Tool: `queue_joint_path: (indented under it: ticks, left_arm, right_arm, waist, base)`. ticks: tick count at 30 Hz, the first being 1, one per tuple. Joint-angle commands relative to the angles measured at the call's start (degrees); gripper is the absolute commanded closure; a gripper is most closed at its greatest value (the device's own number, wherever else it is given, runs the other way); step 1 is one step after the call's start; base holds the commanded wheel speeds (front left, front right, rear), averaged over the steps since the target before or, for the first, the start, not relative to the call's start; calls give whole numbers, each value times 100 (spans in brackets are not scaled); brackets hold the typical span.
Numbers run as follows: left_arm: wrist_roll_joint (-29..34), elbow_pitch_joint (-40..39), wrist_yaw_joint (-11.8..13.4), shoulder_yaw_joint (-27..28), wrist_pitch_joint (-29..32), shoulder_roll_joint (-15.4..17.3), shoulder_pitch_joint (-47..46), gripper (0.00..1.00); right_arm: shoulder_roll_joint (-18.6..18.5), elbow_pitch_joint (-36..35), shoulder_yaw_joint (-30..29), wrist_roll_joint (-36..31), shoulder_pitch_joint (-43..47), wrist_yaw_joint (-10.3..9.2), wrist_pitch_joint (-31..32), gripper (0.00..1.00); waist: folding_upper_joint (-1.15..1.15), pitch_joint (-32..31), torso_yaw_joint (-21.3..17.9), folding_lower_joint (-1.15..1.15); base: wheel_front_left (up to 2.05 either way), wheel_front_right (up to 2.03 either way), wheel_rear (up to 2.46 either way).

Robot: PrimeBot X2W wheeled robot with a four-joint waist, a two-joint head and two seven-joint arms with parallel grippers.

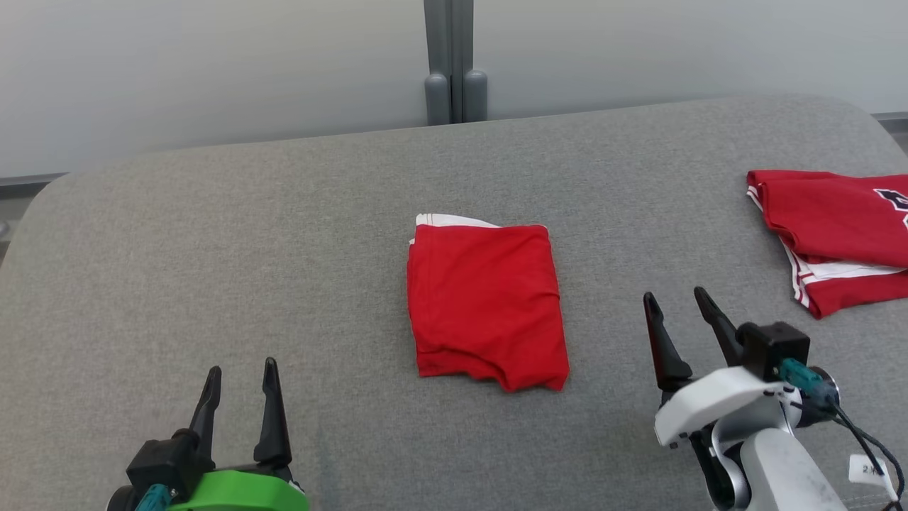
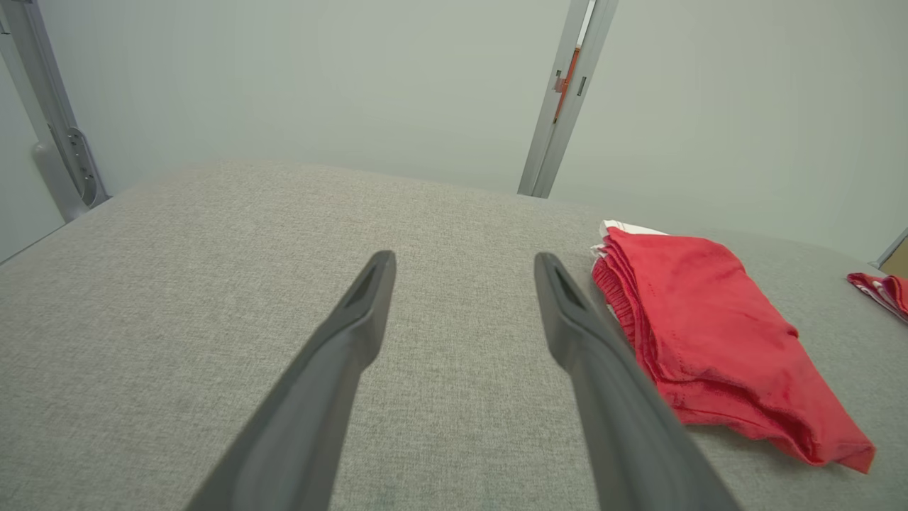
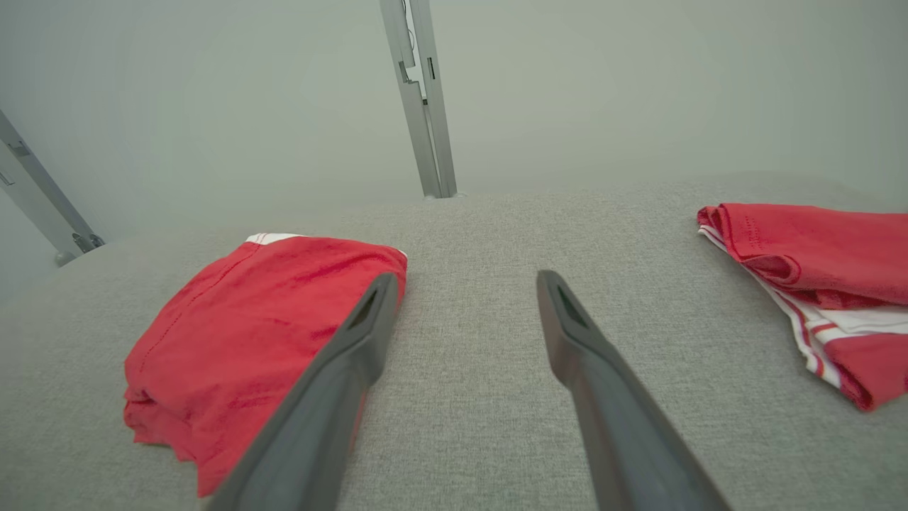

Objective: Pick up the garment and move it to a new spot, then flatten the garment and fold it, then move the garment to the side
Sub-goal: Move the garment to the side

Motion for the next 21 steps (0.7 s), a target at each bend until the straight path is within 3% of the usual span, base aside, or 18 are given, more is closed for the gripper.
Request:
queue_joint_path:
  ticks: [1, 8, 21]
  left_arm:
    - [-1, -30, 4, -18, -2, 1, -57, 0]
    - [-141, -60, 40, -223, -2, 2, -184, 0]
    - [-211, -317, 177, -542, -2, 1, -382, 0]
  right_arm:
    - [-6, 50, -13, -72, -165, -1, 206, 0]
    - [-9, 253, 0, -98, -878, -1, 1168, 0]
    - [-78, 1302, -149, 139, -1520, -1, 2307, 0]
  waist:
    - [0, 89, 101, 0]
    - [0, 332, 453, 0]
    - [0, 833, 1282, 0]
  base:
    - [0, 0, 0]
    - [0, 0, 0]
    - [0, 0, 0]
